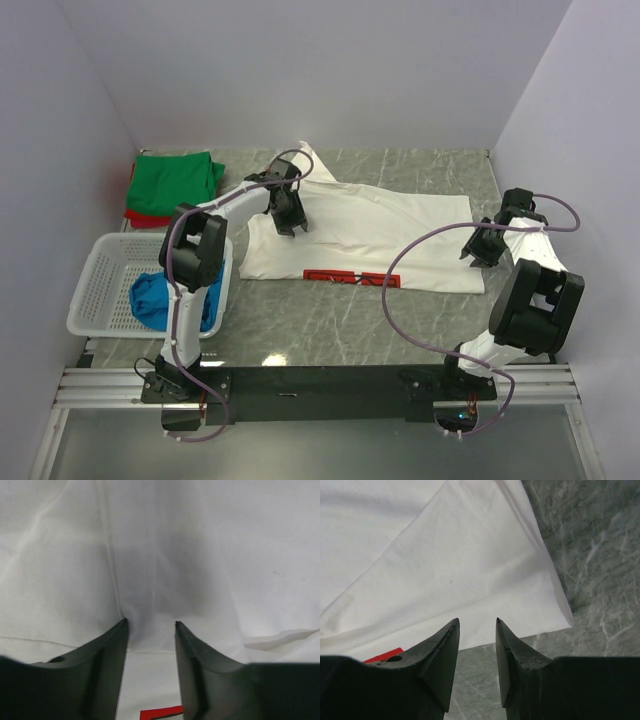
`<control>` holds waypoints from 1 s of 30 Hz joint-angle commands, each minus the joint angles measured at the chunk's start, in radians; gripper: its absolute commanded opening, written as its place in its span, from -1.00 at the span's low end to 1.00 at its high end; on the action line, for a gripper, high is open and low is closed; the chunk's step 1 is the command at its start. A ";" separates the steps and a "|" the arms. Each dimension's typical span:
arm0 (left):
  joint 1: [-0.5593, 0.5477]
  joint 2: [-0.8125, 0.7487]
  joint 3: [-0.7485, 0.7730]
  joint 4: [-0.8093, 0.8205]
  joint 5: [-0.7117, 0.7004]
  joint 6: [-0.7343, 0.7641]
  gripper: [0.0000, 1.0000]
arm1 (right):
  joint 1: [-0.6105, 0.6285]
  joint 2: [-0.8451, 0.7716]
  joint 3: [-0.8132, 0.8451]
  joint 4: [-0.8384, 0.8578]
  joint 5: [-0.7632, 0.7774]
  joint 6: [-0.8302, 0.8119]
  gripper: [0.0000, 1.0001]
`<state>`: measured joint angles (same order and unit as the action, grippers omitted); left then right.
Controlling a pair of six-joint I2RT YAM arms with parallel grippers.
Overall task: Fold and stack the t-shirts
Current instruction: Fold the tshirt
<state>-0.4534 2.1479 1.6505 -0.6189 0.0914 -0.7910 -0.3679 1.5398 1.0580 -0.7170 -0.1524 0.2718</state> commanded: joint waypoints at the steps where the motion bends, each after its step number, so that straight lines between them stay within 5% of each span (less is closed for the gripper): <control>1: -0.013 0.012 0.048 -0.011 -0.005 0.022 -0.12 | 0.009 -0.035 -0.007 0.025 -0.007 0.003 -0.15; 7: -0.016 0.017 0.106 -0.018 0.005 0.016 -0.81 | 0.009 -0.038 -0.013 0.027 -0.006 0.001 -0.15; 10: -0.016 0.033 0.175 -0.021 0.027 0.009 -0.99 | 0.009 -0.038 -0.015 0.028 -0.007 0.001 -0.15; 20: -0.019 0.138 0.333 0.082 0.143 -0.112 -0.99 | 0.014 -0.021 -0.012 0.025 -0.015 -0.003 -0.15; 30: -0.030 0.231 0.408 0.300 0.264 -0.181 -0.70 | 0.021 -0.009 -0.015 0.024 -0.012 -0.008 -0.15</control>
<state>-0.4736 2.3859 2.0090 -0.4538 0.2935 -0.9318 -0.3557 1.5394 1.0428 -0.7151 -0.1642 0.2710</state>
